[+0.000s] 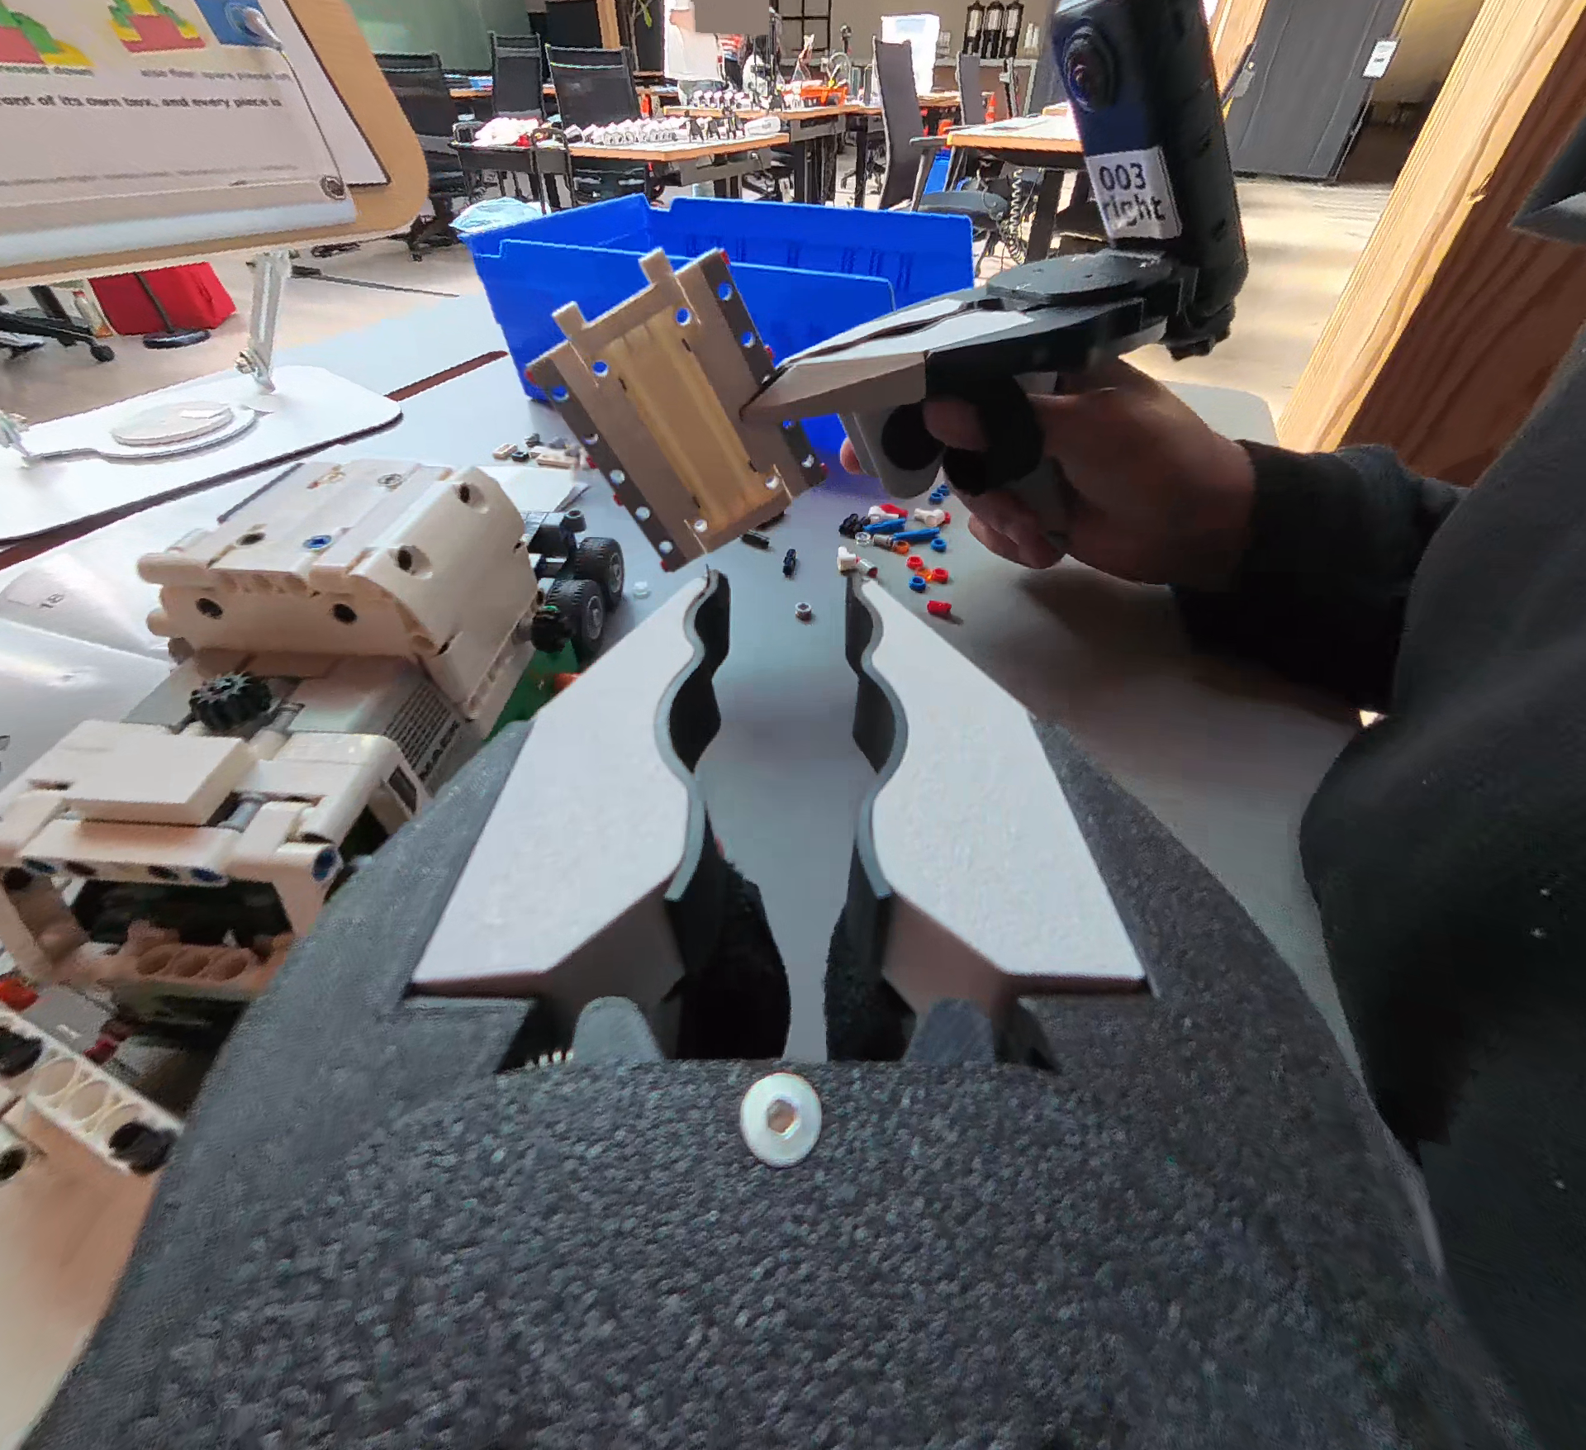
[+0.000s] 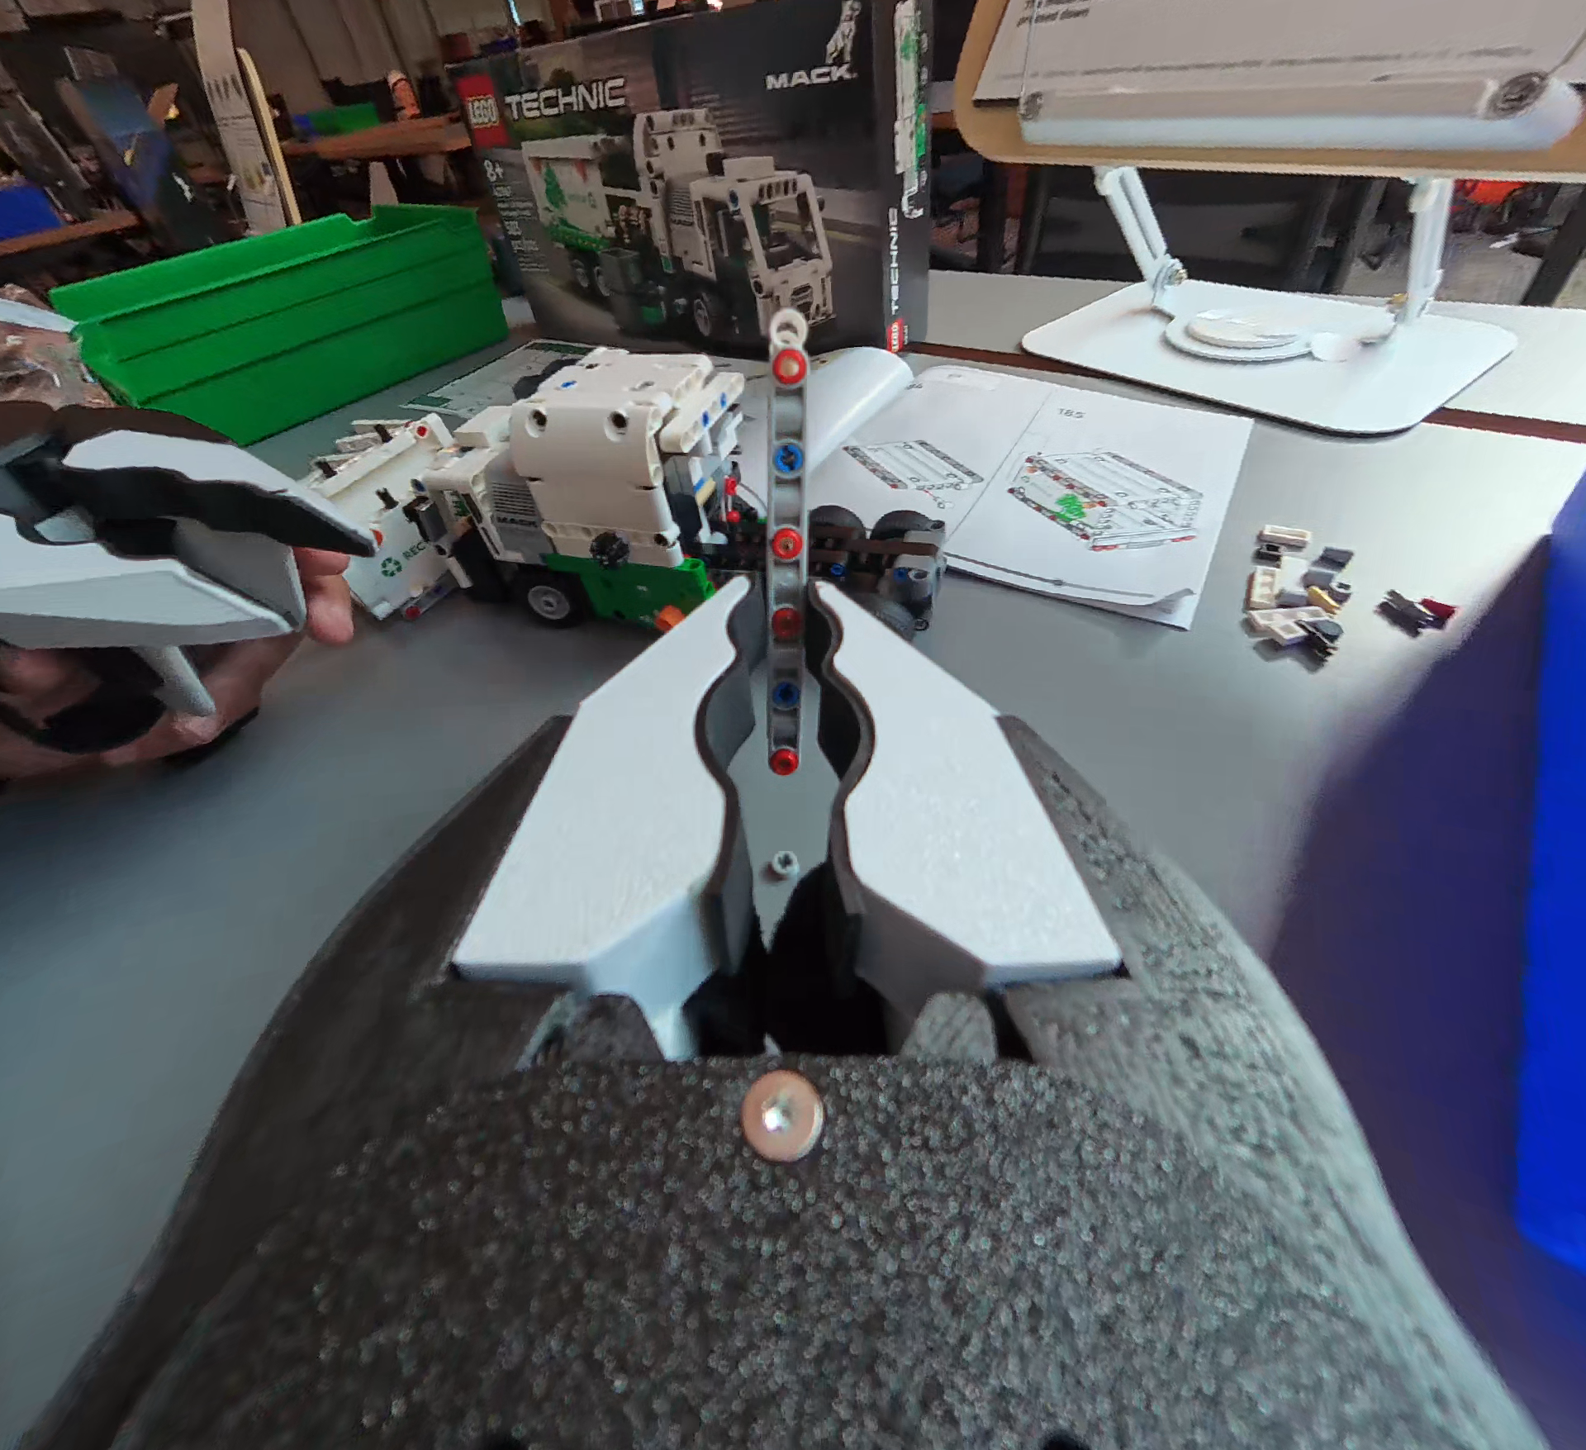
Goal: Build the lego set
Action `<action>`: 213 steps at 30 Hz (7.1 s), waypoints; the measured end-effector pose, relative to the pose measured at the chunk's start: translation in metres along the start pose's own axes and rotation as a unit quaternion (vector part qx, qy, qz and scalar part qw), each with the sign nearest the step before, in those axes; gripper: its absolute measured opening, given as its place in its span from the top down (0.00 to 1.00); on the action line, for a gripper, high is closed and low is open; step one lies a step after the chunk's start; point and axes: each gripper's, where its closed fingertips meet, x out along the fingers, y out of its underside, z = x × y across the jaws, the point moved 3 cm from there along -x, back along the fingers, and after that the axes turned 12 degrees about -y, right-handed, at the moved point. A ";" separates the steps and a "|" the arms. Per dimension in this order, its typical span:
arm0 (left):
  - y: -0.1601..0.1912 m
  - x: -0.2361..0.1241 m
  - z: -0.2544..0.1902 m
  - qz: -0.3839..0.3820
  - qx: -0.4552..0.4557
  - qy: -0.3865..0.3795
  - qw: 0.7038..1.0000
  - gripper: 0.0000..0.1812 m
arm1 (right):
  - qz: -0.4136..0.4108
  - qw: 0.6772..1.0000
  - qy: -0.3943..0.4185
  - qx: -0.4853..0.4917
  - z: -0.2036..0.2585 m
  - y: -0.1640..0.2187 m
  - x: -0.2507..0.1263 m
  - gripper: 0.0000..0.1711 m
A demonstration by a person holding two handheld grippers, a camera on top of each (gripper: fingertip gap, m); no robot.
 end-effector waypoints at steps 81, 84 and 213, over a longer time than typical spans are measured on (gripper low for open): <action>-0.037 0.007 0.005 -0.060 -0.152 0.071 0.984 0.82 | -0.161 0.930 -0.322 0.078 0.075 -0.040 -0.018 0.96; -0.044 -0.003 -0.010 -0.073 -0.146 0.110 0.980 0.84 | -0.131 0.934 -0.328 0.055 0.086 -0.033 -0.010 0.96; 0.063 -0.103 0.144 0.487 -0.016 -0.299 0.821 0.55 | 0.062 0.927 -0.311 0.200 0.101 0.029 0.035 0.97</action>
